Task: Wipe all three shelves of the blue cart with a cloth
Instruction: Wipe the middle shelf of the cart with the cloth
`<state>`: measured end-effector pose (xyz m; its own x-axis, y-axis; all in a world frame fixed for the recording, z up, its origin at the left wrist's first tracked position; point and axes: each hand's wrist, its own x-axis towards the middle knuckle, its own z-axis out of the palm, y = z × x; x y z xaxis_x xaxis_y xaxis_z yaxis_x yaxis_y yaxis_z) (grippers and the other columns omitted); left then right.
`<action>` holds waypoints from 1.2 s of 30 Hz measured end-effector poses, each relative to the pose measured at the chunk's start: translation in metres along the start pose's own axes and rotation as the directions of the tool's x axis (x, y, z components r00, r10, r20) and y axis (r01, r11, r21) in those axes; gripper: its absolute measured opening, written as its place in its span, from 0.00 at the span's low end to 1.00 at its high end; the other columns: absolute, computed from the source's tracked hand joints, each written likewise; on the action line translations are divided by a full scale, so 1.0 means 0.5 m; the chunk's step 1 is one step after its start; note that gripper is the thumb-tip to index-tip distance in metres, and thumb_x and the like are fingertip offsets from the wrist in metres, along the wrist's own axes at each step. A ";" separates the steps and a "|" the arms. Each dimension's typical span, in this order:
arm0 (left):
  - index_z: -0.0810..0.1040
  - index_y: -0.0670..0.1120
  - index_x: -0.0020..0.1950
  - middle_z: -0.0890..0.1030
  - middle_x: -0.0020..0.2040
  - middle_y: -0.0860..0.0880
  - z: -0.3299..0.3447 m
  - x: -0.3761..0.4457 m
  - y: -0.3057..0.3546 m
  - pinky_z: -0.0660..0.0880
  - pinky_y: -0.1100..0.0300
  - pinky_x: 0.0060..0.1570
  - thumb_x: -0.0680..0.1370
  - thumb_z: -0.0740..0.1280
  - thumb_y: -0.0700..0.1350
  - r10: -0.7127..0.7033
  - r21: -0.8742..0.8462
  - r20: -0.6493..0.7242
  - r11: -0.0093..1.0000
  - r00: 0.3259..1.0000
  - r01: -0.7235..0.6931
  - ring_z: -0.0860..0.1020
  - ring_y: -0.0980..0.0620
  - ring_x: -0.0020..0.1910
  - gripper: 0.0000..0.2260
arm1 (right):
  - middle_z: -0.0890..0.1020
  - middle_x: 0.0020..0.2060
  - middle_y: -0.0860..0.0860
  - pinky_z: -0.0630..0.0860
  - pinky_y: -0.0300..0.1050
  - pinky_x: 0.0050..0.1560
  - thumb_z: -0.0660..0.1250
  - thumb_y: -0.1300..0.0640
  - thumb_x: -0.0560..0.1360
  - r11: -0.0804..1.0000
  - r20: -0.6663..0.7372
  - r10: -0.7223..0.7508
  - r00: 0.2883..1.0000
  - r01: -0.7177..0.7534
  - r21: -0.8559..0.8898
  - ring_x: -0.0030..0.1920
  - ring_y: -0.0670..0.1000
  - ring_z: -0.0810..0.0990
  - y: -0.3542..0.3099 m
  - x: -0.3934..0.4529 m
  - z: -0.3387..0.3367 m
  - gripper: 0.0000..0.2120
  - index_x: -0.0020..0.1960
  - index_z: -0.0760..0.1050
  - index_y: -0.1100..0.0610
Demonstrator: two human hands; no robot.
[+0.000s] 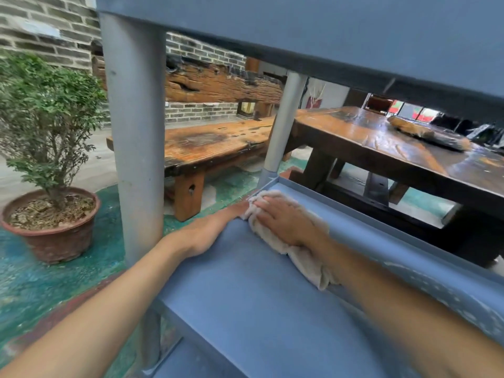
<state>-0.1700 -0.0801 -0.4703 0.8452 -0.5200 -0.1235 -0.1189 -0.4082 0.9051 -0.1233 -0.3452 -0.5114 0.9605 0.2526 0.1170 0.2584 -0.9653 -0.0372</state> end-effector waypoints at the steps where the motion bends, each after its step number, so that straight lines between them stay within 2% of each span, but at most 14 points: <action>1: 0.74 0.64 0.70 0.72 0.72 0.58 0.000 -0.002 0.001 0.60 0.53 0.74 0.70 0.54 0.77 0.016 -0.004 0.023 1.000 1.000 -0.016 0.71 0.54 0.70 0.33 | 0.68 0.77 0.45 0.53 0.51 0.80 0.46 0.43 0.86 0.998 0.008 0.014 1.000 -0.013 -0.059 0.79 0.46 0.61 0.025 0.022 -0.002 0.24 0.78 0.65 0.48; 2: 0.75 0.63 0.68 0.74 0.71 0.59 0.001 0.000 0.000 0.61 0.55 0.72 0.72 0.56 0.75 0.032 -0.005 0.039 0.999 0.999 -0.032 0.73 0.55 0.68 0.30 | 0.67 0.78 0.46 0.54 0.51 0.80 0.44 0.42 0.85 0.994 0.017 0.045 0.999 -0.043 -0.104 0.79 0.47 0.61 0.049 0.041 -0.004 0.25 0.78 0.65 0.48; 4: 0.73 0.60 0.71 0.72 0.71 0.61 0.003 0.002 -0.003 0.61 0.58 0.68 0.72 0.58 0.73 0.063 0.052 0.029 0.997 0.998 -0.064 0.70 0.57 0.70 0.31 | 0.65 0.79 0.48 0.56 0.54 0.80 0.42 0.41 0.84 0.980 0.020 0.156 0.988 -0.152 -0.127 0.79 0.49 0.61 0.084 0.068 -0.006 0.28 0.79 0.62 0.47; 7: 0.69 0.62 0.73 0.60 0.77 0.64 0.004 0.007 -0.019 0.60 0.55 0.70 0.71 0.61 0.72 0.166 0.338 0.015 0.927 0.986 -0.161 0.61 0.60 0.75 0.32 | 0.57 0.82 0.48 0.51 0.58 0.80 0.42 0.40 0.83 0.915 0.047 0.404 0.913 -0.404 -0.006 0.82 0.52 0.55 0.110 0.094 -0.002 0.28 0.82 0.55 0.44; 9: 0.66 0.64 0.74 0.55 0.79 0.66 0.006 0.010 -0.028 0.60 0.51 0.74 0.74 0.60 0.72 0.245 0.553 0.063 0.798 0.967 -0.239 0.52 0.60 0.79 0.30 | 0.53 0.83 0.47 0.49 0.58 0.81 0.42 0.39 0.83 0.887 0.066 0.458 0.886 -0.461 0.032 0.82 0.52 0.52 0.107 0.104 -0.003 0.29 0.82 0.52 0.44; 12: 0.58 0.64 0.78 0.55 0.79 0.67 0.016 0.024 -0.031 0.63 0.50 0.74 0.72 0.53 0.76 0.213 0.795 0.110 0.568 0.971 -0.215 0.46 0.57 0.81 0.37 | 0.53 0.83 0.45 0.48 0.59 0.81 0.41 0.37 0.83 0.868 0.055 0.487 0.872 -0.490 0.087 0.82 0.53 0.53 0.096 0.091 -0.012 0.28 0.82 0.52 0.40; 16: 0.60 0.59 0.79 0.58 0.78 0.67 0.017 0.035 -0.032 0.63 0.53 0.73 0.72 0.51 0.77 0.196 0.782 0.079 0.596 0.977 -0.182 0.55 0.57 0.78 0.39 | 0.55 0.82 0.44 0.46 0.59 0.81 0.42 0.36 0.82 0.824 0.053 0.557 0.829 -0.560 0.089 0.81 0.53 0.55 0.106 0.044 -0.023 0.28 0.81 0.52 0.38; 19: 0.60 0.61 0.78 0.59 0.76 0.68 0.017 0.038 -0.043 0.69 0.53 0.67 0.71 0.49 0.78 0.211 0.842 0.039 0.520 0.977 -0.146 0.60 0.55 0.76 0.38 | 0.54 0.83 0.45 0.45 0.59 0.81 0.43 0.36 0.81 0.794 0.081 0.597 0.798 -0.602 0.086 0.82 0.53 0.54 0.143 -0.009 -0.029 0.29 0.82 0.51 0.38; 21: 0.65 0.61 0.74 0.66 0.73 0.66 0.031 0.038 -0.034 0.75 0.53 0.58 0.71 0.48 0.77 0.207 0.880 -0.015 0.468 0.978 -0.086 0.65 0.54 0.72 0.37 | 0.53 0.83 0.44 0.45 0.59 0.81 0.43 0.35 0.80 0.768 0.099 0.627 0.773 -0.634 0.091 0.82 0.53 0.53 0.172 -0.056 -0.036 0.30 0.82 0.50 0.38; 24: 0.78 0.53 0.62 0.77 0.62 0.54 0.086 0.056 0.015 0.72 0.53 0.50 0.73 0.48 0.72 0.230 0.965 -0.095 0.260 0.969 0.033 0.70 0.50 0.65 0.33 | 0.53 0.83 0.45 0.46 0.59 0.81 0.42 0.37 0.81 0.765 0.108 0.635 0.765 -0.643 0.051 0.82 0.52 0.53 0.211 -0.129 -0.044 0.30 0.82 0.50 0.40; 26: 0.81 0.50 0.61 0.80 0.60 0.50 0.136 0.071 0.066 0.70 0.53 0.55 0.77 0.51 0.64 0.205 0.985 -0.109 0.155 0.973 0.078 0.71 0.48 0.65 0.27 | 0.53 0.83 0.45 0.47 0.59 0.81 0.42 0.40 0.82 0.756 0.094 0.647 0.757 -0.652 0.045 0.82 0.52 0.53 0.228 -0.177 -0.052 0.29 0.82 0.51 0.42; 29: 0.80 0.47 0.61 0.79 0.64 0.45 0.223 0.082 0.119 0.70 0.49 0.65 0.78 0.54 0.54 0.240 0.967 0.019 0.244 0.971 -0.079 0.73 0.44 0.66 0.21 | 0.55 0.83 0.46 0.48 0.59 0.81 0.43 0.41 0.83 0.723 0.068 0.686 0.725 -0.689 0.055 0.82 0.52 0.54 0.248 -0.262 -0.069 0.28 0.82 0.54 0.43; 32: 0.80 0.47 0.60 0.79 0.64 0.45 0.298 0.074 0.135 0.75 0.51 0.61 0.80 0.53 0.52 0.308 0.887 0.139 0.383 0.941 -0.257 0.75 0.43 0.64 0.19 | 0.62 0.81 0.49 0.53 0.65 0.78 0.49 0.38 0.82 0.689 0.023 0.722 0.691 -0.722 0.062 0.80 0.57 0.59 0.268 -0.354 -0.087 0.28 0.81 0.59 0.44; 36: 0.79 0.47 0.57 0.79 0.61 0.46 0.352 0.075 0.144 0.73 0.55 0.49 0.79 0.56 0.52 0.265 0.889 0.057 0.426 0.963 -0.170 0.78 0.42 0.59 0.16 | 0.62 0.80 0.50 0.51 0.65 0.78 0.50 0.37 0.82 0.621 0.021 0.781 0.625 -0.779 0.083 0.80 0.57 0.58 0.300 -0.457 -0.107 0.29 0.81 0.59 0.44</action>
<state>-0.2389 -0.2610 -0.4815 0.7525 -0.6512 0.0982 -0.6570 -0.7525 0.0446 -0.3097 -0.5514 -0.4908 0.8038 -0.5944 0.0231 -0.5792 -0.7910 -0.1971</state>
